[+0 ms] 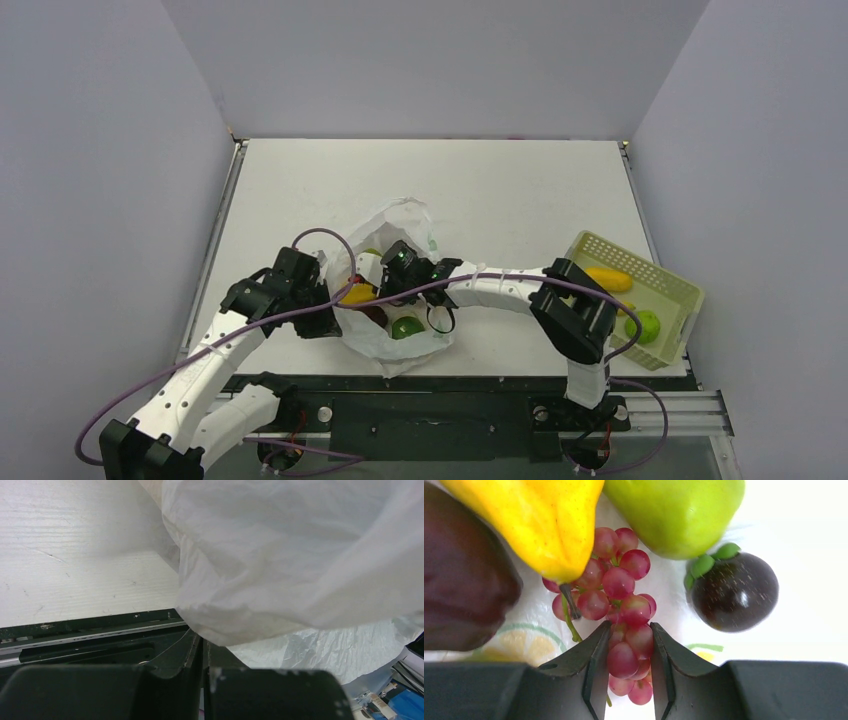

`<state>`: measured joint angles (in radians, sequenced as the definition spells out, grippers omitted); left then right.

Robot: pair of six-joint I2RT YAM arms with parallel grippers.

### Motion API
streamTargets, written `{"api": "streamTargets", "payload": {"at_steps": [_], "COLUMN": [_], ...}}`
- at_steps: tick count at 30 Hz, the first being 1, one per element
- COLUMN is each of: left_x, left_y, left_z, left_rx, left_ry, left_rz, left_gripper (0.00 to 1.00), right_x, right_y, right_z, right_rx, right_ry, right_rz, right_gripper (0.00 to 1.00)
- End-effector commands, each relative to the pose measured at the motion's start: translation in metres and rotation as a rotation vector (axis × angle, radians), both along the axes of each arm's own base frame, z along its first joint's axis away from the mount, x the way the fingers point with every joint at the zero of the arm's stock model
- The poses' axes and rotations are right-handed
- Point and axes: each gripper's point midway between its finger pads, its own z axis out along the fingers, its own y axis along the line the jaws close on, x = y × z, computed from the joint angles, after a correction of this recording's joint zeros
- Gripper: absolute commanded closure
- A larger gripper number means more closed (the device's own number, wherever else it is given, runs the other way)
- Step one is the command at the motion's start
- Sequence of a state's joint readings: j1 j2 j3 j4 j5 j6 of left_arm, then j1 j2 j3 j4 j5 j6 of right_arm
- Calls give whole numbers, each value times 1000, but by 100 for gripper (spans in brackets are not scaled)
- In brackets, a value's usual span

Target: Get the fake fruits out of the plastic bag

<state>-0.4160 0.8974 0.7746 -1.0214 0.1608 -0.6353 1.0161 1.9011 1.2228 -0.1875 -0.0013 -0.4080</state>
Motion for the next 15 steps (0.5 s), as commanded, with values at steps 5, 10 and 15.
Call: {"api": "streamTargets", "payload": {"at_steps": [5,10,15], "left_x": [15,19,22], "left_y": [2,2,1], "left_z": [11,11,10], "left_rx": [11,14,8], "left_ry": [-70,-79,-87], "left_rz": [17,25,33], "left_gripper": [100,100,100], "right_x": [-13,-30,-51], "right_y": [-21,-27,-22], "right_z": [54,81,117], "right_rx": [52,128,279], "right_ry": [-48,-41,20], "right_rz": [-36,-34,-34], "right_gripper": [99,100,100]}}
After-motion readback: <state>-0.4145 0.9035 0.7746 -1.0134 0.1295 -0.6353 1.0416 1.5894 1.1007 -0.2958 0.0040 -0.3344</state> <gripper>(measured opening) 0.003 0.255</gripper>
